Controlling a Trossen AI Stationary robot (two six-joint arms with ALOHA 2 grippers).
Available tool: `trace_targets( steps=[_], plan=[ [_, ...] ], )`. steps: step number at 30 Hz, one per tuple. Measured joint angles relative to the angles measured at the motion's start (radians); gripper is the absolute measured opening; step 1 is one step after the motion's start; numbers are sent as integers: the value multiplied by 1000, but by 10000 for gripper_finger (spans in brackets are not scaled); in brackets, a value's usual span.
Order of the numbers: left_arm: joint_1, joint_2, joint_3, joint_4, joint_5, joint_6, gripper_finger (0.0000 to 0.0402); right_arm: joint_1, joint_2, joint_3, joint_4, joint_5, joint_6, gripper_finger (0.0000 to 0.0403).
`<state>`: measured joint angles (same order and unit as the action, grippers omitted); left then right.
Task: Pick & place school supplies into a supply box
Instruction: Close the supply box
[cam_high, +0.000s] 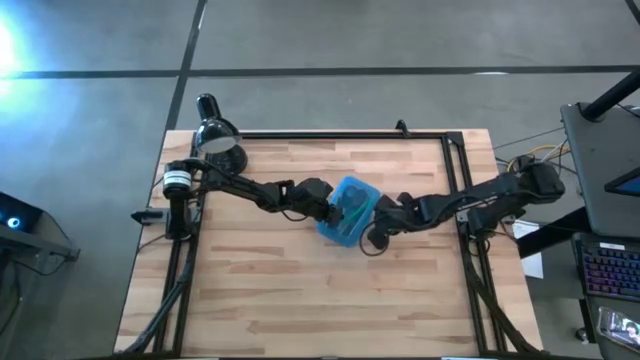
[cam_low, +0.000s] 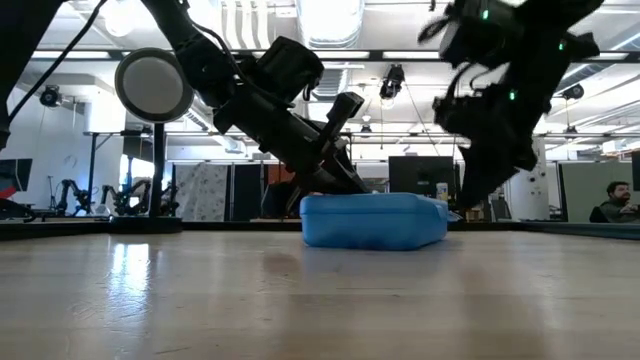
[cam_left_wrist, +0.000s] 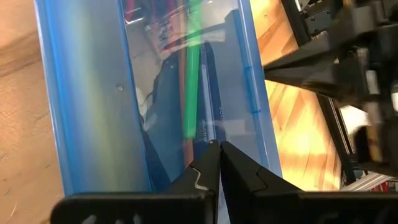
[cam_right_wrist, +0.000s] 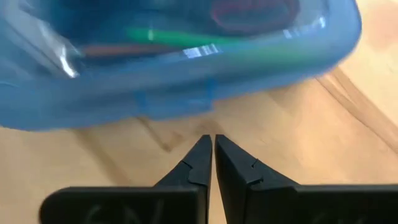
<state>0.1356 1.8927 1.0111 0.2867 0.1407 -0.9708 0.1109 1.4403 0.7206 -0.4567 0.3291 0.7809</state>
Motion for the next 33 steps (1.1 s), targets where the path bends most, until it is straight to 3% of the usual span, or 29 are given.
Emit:
trace_targets(
  steps=[9,24,33],
  plan=[
    [0,0,0,-1,0,2,0,-5,2,-47,151,-46,-18,13],
    [0,1,-2,18,1,8,0,-82,4,-76,233,-103,-29,13],
    [-4,1,-3,27,10,-4,0,-81,106,-64,309,-114,-50,13]
  ],
)
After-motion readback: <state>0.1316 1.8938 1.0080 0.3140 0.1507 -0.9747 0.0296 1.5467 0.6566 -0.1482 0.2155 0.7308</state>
